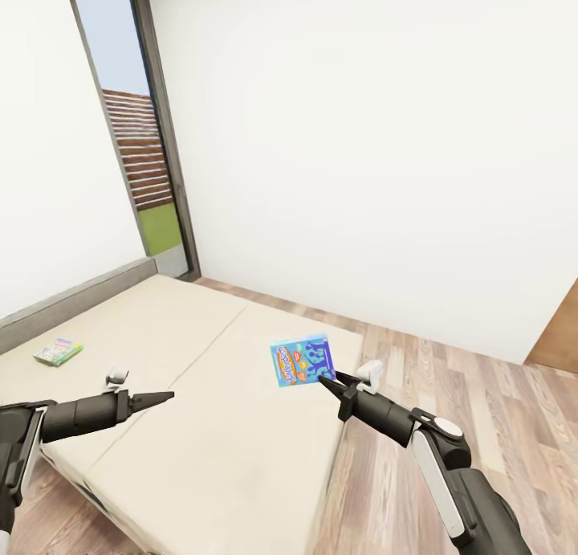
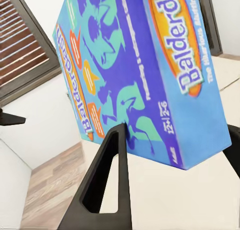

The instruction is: Put all the toys in the child's room - the three board games (two on the bed and one on the table), the two jigsaw puzzles on the table, and the tennis ball on the table - inside the toy box on the table in the child's room.

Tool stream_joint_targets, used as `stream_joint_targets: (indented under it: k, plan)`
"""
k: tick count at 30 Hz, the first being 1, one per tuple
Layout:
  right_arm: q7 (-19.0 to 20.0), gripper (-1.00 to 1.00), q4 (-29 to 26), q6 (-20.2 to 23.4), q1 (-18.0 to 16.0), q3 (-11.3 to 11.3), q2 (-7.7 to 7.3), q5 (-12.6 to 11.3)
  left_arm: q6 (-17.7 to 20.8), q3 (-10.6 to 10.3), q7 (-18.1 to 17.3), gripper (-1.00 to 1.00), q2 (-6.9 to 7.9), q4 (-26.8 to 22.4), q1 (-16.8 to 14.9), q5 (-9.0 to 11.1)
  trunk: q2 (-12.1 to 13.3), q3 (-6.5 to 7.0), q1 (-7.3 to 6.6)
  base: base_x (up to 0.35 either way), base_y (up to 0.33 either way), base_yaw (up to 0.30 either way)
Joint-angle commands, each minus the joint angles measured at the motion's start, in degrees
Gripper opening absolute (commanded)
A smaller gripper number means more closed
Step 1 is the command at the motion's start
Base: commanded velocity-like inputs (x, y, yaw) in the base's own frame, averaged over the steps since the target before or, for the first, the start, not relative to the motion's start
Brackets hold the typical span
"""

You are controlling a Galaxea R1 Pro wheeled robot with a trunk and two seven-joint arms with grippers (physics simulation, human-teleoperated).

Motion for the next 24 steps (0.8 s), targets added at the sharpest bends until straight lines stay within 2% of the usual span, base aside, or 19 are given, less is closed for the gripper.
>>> stream_joint_targets:
  k: [1, 17, 24]
  plan:
    - [-0.1, -1.00, 0.0, 0.5, 0.0, 0.0, -0.05, -0.6, 0.6, 0.1, -0.5, 1.00, -0.03, -0.1, -0.1, -0.6, -0.1, -0.04, 0.04, 0.000, -0.289, 0.176]
    - [-0.1, -1.00, 0.0, 0.6, 0.0, 0.0, -0.05, -0.6, 0.6, 0.1, -0.5, 1.00, -0.30, -0.1, -0.1, -0.6, -0.1, 1.20, 0.04, 0.000, -0.297, 0.196]
    - [-0.1, -1.00, 0.0, 0.6, 0.0, 0.0, -0.05, -0.6, 0.6, 0.1, -0.5, 1.00, -0.30, -0.1, -0.1, -0.6, -0.1, 1.71, 0.04, 0.000, -0.085, 0.207]
